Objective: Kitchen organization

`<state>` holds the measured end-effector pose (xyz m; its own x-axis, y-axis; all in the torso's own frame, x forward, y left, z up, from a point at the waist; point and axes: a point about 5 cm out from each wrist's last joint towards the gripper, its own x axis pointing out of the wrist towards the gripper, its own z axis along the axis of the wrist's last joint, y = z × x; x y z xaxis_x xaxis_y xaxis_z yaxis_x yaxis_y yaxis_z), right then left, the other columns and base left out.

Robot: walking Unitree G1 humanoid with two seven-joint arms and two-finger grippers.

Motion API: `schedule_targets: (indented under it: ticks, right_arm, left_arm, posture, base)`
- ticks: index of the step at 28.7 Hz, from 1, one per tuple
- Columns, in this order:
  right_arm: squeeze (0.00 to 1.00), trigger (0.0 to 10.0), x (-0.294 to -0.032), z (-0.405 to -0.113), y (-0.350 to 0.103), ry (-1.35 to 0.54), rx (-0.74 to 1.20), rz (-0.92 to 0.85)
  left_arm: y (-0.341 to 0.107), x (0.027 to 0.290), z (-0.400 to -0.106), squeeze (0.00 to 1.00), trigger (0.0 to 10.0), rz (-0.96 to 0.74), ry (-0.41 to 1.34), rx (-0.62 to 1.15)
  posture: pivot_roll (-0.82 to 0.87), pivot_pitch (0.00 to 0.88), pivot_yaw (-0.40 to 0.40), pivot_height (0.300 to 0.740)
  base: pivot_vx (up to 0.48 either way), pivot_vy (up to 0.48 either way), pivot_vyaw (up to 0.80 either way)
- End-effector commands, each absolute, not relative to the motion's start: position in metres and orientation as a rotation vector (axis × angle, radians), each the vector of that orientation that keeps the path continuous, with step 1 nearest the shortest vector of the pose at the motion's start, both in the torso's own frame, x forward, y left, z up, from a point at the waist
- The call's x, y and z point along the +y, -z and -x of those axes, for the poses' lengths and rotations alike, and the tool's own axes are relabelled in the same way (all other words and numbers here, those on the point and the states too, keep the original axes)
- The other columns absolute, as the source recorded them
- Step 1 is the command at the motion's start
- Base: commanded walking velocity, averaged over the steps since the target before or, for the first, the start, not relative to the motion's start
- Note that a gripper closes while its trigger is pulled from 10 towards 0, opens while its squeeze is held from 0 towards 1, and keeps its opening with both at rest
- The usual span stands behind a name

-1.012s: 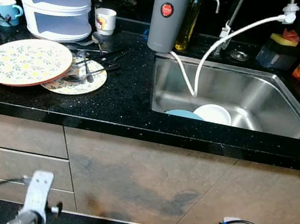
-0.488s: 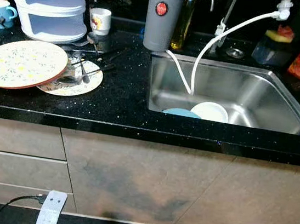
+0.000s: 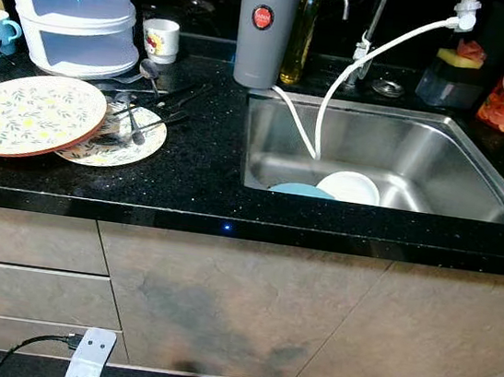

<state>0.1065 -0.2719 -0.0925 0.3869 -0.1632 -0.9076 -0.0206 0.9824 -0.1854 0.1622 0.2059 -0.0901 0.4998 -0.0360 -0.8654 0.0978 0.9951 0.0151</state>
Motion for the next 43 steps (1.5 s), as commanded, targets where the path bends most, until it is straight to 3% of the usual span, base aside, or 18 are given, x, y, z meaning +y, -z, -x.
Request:
schedule_targets:
  ticks: [1, 15, 43]
  right_arm:
    - [0.00, 10.0, -0.265, -0.107, 0.095, 0.083, 1.173, 0.184]
    - [0.00, 10.0, -0.231, -0.092, 0.108, 0.041, 1.196, 0.170]
    - [0.00, 10.0, -0.239, -0.098, 0.105, 0.067, 1.187, 0.164]
  left_arm:
    - [0.093, 0.202, -0.158, 0.00, 10.0, -0.066, 0.094, 1.068]
    - [0.093, 0.199, -0.158, 0.00, 10.0, -0.061, 0.109, 1.064]
    - [0.090, 0.199, -0.165, 0.00, 10.0, -0.053, 0.113, 1.047]
  posture:
    - [-0.07, 0.000, -0.007, 0.740]
    - [-0.07, 0.018, -0.012, 0.740]
    - [-0.07, 0.018, -0.002, 0.740]
  base:
    - [0.000, 0.000, 0.00]
    - [0.000, 0.000, 0.00]
    - [0.000, 0.000, 0.00]
